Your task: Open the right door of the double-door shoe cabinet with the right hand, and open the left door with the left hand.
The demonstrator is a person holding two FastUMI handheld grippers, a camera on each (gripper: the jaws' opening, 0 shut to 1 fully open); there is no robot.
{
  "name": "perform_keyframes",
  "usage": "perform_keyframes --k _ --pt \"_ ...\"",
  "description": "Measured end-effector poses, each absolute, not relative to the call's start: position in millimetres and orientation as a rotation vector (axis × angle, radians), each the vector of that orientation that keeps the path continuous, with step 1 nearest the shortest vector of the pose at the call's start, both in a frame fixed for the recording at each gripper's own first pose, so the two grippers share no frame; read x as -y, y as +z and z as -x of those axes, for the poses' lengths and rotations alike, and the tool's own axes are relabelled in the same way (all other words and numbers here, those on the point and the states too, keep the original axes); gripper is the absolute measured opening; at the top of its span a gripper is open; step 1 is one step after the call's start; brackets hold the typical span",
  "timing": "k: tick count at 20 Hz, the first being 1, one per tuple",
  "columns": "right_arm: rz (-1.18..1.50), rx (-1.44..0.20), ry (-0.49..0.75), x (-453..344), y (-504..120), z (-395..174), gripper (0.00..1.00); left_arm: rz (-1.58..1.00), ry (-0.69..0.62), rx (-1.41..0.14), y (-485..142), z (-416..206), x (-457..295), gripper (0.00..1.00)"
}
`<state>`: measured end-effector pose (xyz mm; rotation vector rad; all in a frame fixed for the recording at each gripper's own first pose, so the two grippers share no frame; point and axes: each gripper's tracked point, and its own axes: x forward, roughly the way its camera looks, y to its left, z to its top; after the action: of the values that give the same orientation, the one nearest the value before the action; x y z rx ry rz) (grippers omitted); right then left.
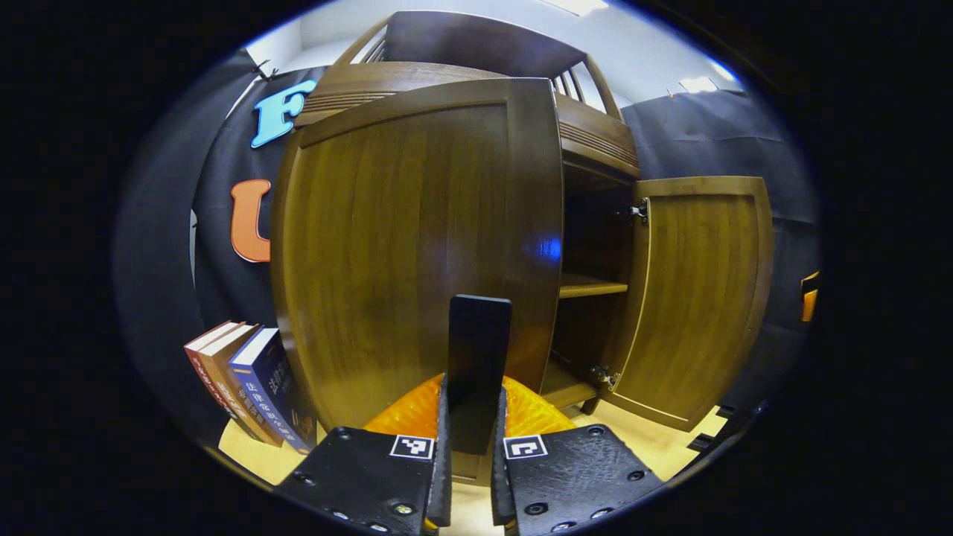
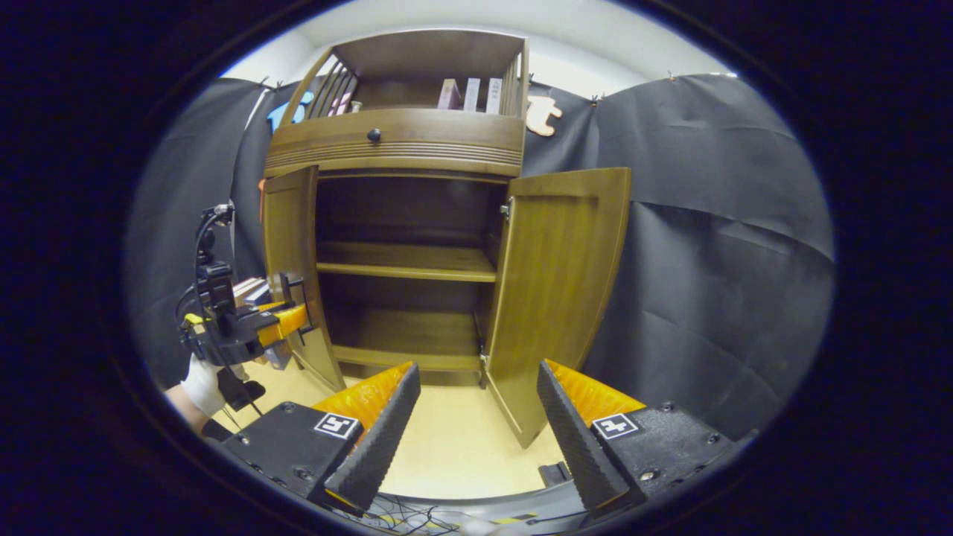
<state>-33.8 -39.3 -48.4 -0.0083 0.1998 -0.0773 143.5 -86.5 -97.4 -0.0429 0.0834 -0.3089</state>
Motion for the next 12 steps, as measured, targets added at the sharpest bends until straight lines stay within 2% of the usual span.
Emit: perform_keyframes --k 12 --pt "0.017 -0.210 0.074 -24.3 -50.3 8.7 0.99 0.063 -0.245 -0.092 -99.5 -86.6 20.2 0.20"
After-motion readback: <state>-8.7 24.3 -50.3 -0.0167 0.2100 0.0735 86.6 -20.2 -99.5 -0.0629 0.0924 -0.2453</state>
